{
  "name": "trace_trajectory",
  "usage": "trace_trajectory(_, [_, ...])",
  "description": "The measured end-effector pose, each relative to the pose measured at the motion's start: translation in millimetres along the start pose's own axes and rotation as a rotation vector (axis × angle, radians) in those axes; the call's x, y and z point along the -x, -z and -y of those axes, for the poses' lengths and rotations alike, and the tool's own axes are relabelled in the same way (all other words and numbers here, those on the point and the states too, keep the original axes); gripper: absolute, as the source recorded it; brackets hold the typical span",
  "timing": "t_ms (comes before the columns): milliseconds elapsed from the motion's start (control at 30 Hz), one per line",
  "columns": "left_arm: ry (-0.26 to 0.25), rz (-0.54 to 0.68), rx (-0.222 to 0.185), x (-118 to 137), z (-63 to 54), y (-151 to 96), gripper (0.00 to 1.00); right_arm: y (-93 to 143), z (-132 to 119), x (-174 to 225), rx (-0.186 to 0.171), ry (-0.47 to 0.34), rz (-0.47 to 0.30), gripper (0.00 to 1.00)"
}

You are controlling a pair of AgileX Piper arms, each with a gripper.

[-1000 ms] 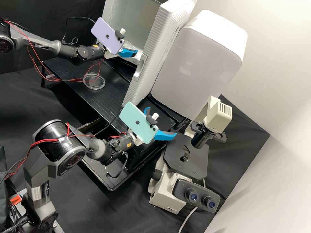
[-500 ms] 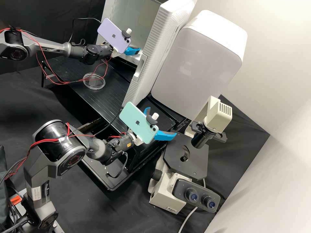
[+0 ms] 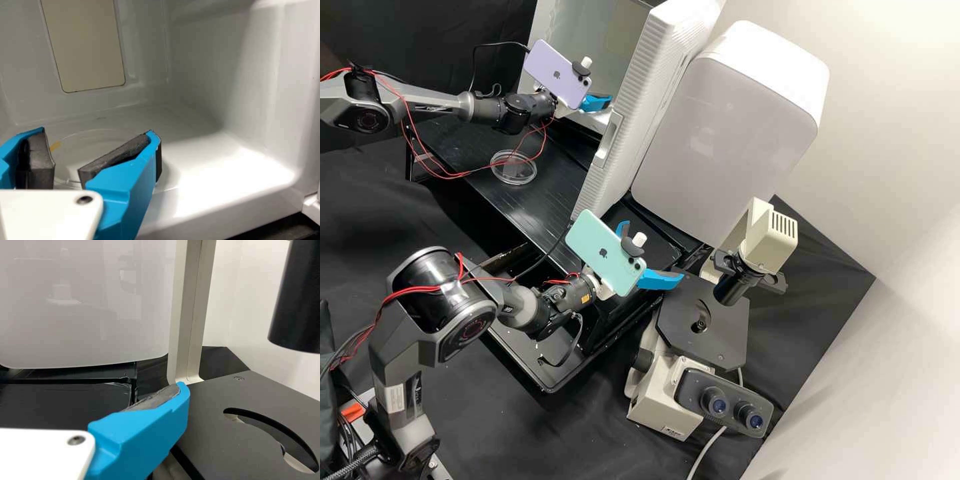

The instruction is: Place the petri dish in the incubator

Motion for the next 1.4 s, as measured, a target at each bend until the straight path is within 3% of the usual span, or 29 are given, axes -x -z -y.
trace_trajectory(367, [-0.001,0.011,0.004,-5.7,0.1,4.6,0.0,0.0,0.0,0.0,0.0,0.0,0.0,1.0])
trace_trajectory(400, [-0.001,0.012,0.004,-5.8,-0.5,5.1,1.0,0.0,0.0,0.0,0.0,0.0,0.0,1.0])
trace_trajectory(567, [0.002,0.011,0.003,-6.6,1.6,5.1,1.0,0.0,0.0,0.0,0.0,0.0,0.0,1.0])
trace_trajectory(600, [0.003,0.011,0.002,-6.8,2.4,5.2,0.0,0.0,0.0,0.0,0.0,0.0,0.0,1.0])
trace_trajectory(1400, [0.015,0.008,-0.004,-7.5,7.4,5.8,0.0,0.0,0.0,0.0,0.0,0.0,0.0,1.0])
